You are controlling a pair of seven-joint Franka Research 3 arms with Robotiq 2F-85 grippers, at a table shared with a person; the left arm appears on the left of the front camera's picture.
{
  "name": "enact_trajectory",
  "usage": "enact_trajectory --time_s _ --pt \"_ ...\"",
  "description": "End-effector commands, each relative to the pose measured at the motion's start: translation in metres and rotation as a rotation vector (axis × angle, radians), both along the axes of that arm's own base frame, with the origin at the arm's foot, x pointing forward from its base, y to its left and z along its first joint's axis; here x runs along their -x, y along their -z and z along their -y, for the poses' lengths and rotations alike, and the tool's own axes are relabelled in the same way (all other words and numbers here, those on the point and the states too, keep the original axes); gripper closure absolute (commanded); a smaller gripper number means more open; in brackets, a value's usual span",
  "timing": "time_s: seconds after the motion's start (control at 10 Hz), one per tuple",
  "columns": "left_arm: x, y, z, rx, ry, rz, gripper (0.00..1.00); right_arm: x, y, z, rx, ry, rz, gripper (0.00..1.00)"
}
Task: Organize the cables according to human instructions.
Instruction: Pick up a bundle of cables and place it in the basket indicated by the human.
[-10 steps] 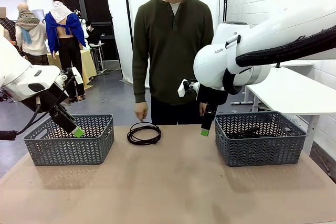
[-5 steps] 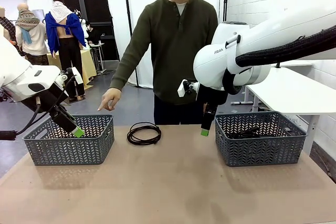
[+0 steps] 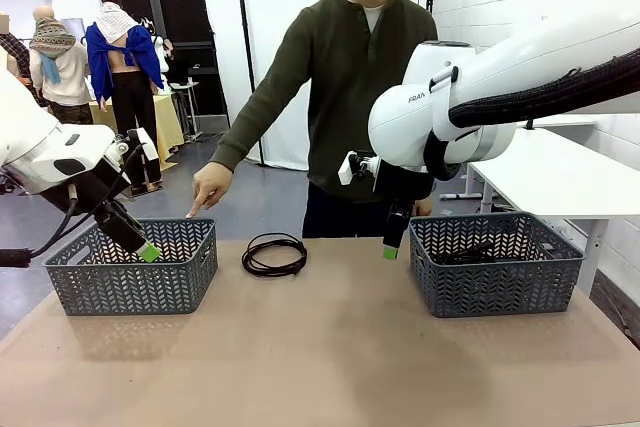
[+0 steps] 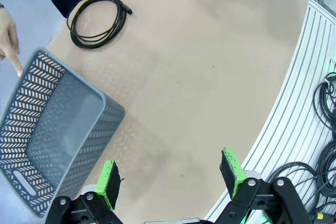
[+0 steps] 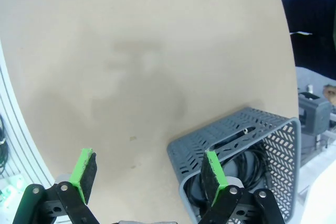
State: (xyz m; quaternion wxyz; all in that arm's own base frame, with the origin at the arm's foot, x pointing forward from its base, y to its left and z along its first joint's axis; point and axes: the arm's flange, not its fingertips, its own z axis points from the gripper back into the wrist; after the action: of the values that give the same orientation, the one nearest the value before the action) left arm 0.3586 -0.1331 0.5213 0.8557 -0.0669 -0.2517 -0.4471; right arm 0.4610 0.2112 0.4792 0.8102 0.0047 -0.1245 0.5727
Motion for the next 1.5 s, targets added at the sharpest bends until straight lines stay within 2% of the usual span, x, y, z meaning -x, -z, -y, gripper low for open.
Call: enact_trajectory --time_s 0.0,1.2,1.4 --pt "-0.002 0.002 -0.001 0.001 -0.002 0.01 0.0 -0.001 0.0 0.0 0.002 0.003 0.004 0.0" --pt "0.0 0.0 0.0 0.0 0.0 0.0 0.0 -0.001 0.0 0.0 0.002 0.003 0.004 0.0" --pt "-0.019 -0.008 0.015 -0.048 0.041 -0.008 0.0 -0.001 0.0 0.0 0.002 0.003 0.004 0.0"
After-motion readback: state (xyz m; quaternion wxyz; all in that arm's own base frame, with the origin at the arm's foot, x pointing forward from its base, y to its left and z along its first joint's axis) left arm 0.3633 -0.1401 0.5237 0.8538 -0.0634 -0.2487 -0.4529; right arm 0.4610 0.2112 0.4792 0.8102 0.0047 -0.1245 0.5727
